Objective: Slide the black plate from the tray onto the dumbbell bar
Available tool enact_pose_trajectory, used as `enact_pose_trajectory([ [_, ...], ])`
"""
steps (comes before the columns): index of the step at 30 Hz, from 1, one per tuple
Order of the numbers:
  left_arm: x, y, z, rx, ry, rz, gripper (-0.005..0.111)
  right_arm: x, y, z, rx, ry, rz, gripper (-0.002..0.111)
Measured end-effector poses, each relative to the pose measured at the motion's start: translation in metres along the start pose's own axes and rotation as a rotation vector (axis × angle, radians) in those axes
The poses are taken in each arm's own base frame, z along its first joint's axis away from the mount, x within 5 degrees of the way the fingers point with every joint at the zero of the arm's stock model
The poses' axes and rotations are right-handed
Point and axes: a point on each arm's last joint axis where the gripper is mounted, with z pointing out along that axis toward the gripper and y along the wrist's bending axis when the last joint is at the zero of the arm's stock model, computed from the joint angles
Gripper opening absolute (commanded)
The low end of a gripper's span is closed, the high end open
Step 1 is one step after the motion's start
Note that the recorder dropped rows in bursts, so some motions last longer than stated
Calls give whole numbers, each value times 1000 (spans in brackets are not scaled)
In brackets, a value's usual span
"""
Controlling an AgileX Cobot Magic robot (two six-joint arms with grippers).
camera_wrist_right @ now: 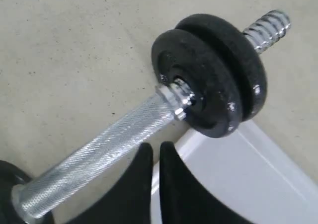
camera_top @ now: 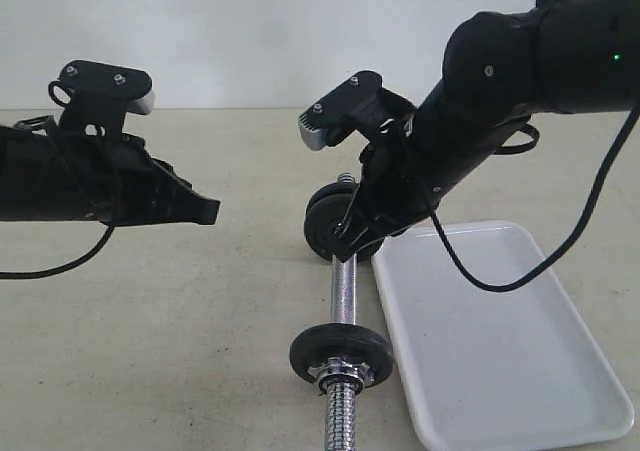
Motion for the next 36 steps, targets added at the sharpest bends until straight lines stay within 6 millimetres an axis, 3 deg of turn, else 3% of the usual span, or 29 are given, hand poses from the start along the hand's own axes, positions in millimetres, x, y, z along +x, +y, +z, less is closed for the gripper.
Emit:
enact_pose_trajectory([
  [5, -3, 11, -25, -112, -53, 14, 4, -2, -9, -20, 103, -20, -102, 0],
  [13, -8, 23, -95, -201, -239, -43, 4, -3, -28, -78, 206, -161, 20, 0],
  [20, 20, 28, -162, -186, -429, -88, 4, 9, -21, -122, 224, -196, 47, 0],
  [25, 43, 28, -208, -134, -624, -116, 4, 26, -8, -153, 216, -269, 76, 0],
  [29, 57, 17, -238, 10, -788, -71, 4, 46, 6, -175, 205, -337, 102, 0],
  [32, 70, 7, -247, 109, -861, 8, 4, 65, 16, -191, 203, -391, 116, 0],
  [36, 89, -3, -245, 207, -887, 90, 4, 99, 35, -216, 202, -496, 136, 0],
])
